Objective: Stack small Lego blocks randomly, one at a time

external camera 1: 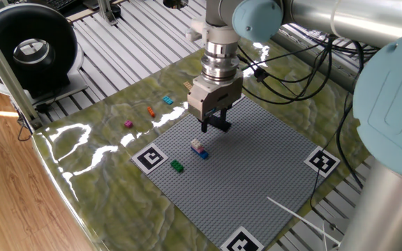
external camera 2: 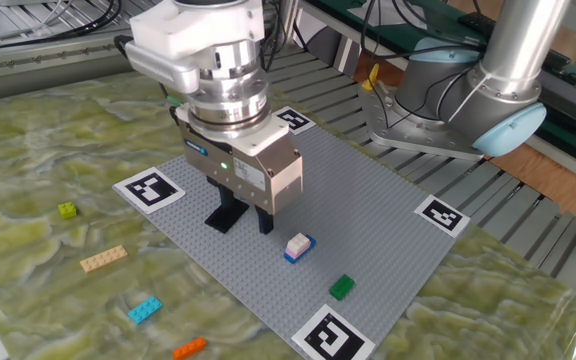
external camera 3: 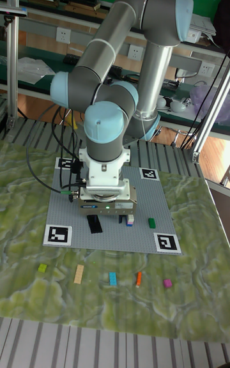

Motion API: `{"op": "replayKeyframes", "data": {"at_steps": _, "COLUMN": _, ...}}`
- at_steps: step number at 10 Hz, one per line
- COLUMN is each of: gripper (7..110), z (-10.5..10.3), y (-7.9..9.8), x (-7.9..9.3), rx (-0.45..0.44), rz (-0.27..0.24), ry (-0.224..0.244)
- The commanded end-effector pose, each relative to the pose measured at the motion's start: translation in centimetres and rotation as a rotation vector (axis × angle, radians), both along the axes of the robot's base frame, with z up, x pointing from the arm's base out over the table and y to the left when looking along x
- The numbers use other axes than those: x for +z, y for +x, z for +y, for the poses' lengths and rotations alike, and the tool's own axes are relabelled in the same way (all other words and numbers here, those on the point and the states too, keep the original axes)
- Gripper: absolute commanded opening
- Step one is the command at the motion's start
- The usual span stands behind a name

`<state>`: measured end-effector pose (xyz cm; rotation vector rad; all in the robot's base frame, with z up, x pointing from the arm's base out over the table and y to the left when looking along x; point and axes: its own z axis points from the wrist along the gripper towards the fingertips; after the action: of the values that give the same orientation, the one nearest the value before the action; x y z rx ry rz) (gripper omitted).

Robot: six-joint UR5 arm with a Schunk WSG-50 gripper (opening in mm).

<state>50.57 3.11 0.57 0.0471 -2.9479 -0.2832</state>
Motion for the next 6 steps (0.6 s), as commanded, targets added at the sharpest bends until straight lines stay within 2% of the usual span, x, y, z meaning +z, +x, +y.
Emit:
{"op": "replayKeyframes", "data": {"at_steps": 1, "gripper": 66, "z": 1.71, "y": 1.3, "x": -0.17, "rx": -0.026, "rz": -0.009, "ry": 0.027}}
{"op": "replayKeyframes", "data": {"at_steps": 6, "gripper": 66, "z": 1.98, "y": 1.65, "x": -0.31, "rx": -0.033, "rz": -0.011, "ry": 0.03}}
